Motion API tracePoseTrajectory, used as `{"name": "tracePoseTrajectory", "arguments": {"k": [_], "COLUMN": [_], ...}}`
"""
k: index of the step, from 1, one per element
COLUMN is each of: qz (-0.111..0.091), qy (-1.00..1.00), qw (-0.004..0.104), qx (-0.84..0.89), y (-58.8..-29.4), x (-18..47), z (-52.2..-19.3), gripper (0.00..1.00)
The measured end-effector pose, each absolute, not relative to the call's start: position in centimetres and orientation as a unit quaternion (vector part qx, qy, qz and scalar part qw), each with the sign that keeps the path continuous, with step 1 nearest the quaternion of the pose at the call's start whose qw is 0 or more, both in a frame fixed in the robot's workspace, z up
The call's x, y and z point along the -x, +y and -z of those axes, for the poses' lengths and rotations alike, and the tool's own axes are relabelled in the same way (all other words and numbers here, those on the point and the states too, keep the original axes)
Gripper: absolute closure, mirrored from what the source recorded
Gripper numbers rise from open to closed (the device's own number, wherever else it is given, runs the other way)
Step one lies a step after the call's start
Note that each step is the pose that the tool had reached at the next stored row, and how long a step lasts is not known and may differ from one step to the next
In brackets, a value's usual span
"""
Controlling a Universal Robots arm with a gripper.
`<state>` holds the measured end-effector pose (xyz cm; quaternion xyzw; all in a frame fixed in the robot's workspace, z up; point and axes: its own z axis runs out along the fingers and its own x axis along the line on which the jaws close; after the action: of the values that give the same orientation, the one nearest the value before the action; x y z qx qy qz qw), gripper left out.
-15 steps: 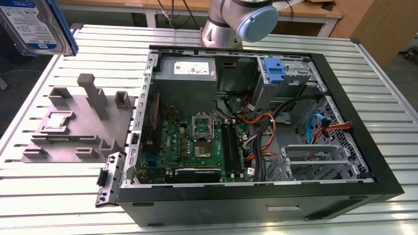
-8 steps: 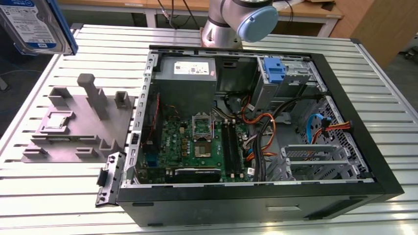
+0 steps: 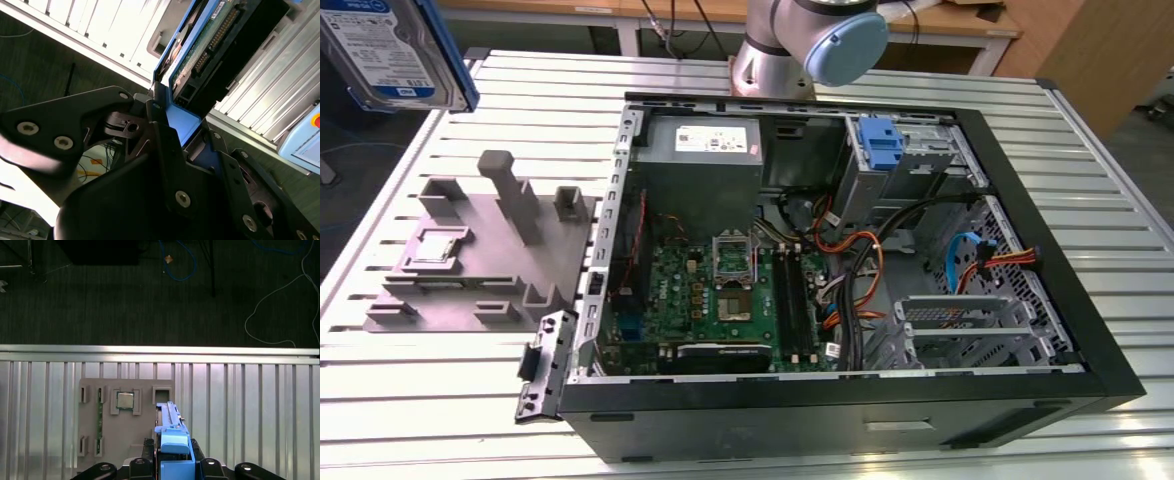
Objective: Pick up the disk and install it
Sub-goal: 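Pick up the disk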
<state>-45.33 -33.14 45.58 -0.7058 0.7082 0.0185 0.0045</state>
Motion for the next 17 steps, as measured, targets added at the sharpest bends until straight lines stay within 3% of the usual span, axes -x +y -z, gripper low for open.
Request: {"name": "tracePoseTrajectory", "arguments": {"k": [17], "qz": [-0.018], "qy": [0.708], "qw": [0.005], "qx": [0.706], "y": [-33.1], "x": [45.3], "z": [-48.1], "gripper": [0.63]}}
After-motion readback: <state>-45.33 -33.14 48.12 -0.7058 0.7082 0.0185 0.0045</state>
